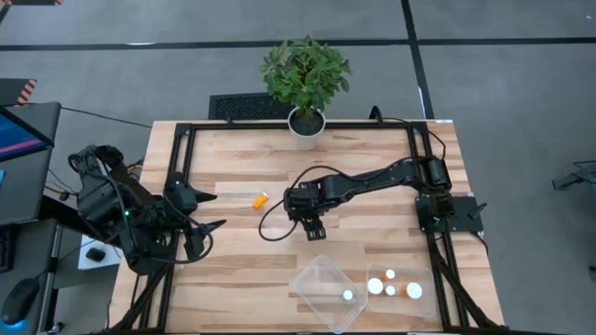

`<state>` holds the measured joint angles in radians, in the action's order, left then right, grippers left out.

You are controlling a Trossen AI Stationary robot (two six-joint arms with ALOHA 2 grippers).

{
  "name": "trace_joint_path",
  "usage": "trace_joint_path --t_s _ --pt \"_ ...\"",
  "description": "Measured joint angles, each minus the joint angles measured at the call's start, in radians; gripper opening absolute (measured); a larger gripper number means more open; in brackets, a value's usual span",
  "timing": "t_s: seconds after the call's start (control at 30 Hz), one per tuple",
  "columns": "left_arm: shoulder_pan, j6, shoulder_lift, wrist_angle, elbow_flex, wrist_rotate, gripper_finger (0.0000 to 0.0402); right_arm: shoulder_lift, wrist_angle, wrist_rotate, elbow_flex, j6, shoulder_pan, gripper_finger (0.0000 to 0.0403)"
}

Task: Pick and place medicine bottles into bin by pill shape (circle, oval)
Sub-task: Put the red bottle into the left transparent bin

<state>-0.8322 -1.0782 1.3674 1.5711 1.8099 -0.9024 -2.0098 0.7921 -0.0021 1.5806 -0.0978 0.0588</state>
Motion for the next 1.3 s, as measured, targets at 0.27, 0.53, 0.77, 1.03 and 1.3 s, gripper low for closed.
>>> trace_joint_path --t_s 0.27,0.53,0.77,1.03,1.3 --pt "0.000 0.004 0.000 0.000 0.000 0.000 0.0295 0.000 0.004 0.001 0.000 0.011 -0.007 0.0276" --pt "0.000 0.004 0.000 0.000 0.000 0.001 0.0295 0.000 0.002 0.001 0.000 0.011 -0.015 0.0276" --pt "0.000 0.004 0.000 0.000 0.000 0.002 0.0295 -0.001 -0.032 0.001 -0.049 0.025 -0.015 0.0276" --pt "0.000 0.013 0.000 0.000 0.000 0.002 0.0295 -0.002 -0.035 0.001 -0.066 0.022 -0.014 0.0276" --pt "0.000 0.012 0.000 0.000 0.000 0.002 0.0295 -0.002 -0.051 0.000 -0.066 0.021 -0.012 0.0275"
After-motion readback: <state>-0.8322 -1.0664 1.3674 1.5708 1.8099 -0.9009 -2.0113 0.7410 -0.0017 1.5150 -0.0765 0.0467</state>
